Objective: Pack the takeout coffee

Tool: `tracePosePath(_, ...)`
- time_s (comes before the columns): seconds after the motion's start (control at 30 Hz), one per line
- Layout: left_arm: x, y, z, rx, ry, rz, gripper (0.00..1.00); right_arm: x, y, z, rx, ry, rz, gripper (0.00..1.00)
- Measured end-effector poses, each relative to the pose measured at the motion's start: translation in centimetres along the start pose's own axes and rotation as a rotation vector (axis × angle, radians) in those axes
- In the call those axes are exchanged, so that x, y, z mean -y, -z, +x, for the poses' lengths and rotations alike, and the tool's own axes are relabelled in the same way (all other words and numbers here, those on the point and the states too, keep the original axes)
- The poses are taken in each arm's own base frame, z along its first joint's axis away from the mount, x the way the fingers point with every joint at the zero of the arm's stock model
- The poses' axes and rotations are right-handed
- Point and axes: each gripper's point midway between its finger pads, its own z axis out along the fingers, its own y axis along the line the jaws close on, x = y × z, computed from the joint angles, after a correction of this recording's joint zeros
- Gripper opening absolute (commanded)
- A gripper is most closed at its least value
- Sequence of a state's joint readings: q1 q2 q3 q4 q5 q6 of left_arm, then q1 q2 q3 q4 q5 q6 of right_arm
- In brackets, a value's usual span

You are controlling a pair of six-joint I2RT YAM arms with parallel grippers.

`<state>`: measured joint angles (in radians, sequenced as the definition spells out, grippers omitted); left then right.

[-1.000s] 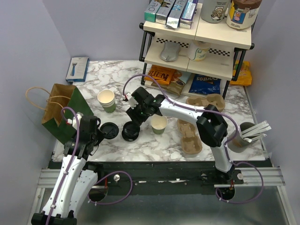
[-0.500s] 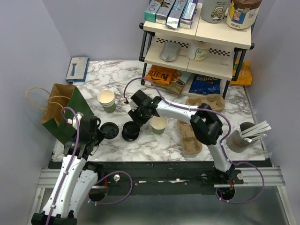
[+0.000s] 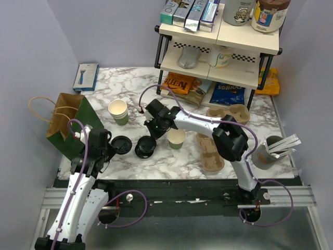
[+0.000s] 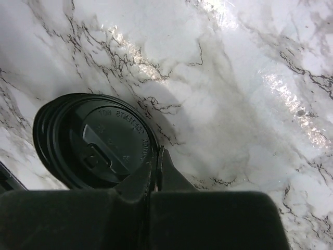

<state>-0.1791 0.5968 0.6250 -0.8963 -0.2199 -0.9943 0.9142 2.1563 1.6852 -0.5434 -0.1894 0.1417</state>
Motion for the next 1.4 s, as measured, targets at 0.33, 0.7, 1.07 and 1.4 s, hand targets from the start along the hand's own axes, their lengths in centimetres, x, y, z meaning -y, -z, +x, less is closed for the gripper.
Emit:
tracePosePath(0.33,1.9,-1.0,1.5,-0.058,-0.024,0.120,0.00,1.3,10.6,-7.0,0.306,-0.120,0.121,0.01)
tracePosePath(0.7,5.7,-3.3,5.2,-0.197,-0.136,0.262,0.00,5.3,22.1,-8.0,0.605,-0.255,0.278,0.01)
tracePosePath(1.07,6.0,-4.6,6.2,-0.270,-0.290,0.236,0.00,6.4,21.0,-3.6,0.542,-0.253,0.326,0.01)
tracePosePath(1.4,6.4,-5.1,6.4,-0.303,-0.340,0.232,0.00,6.3,21.8,-3.8,0.558,-0.227,0.328,0.01)
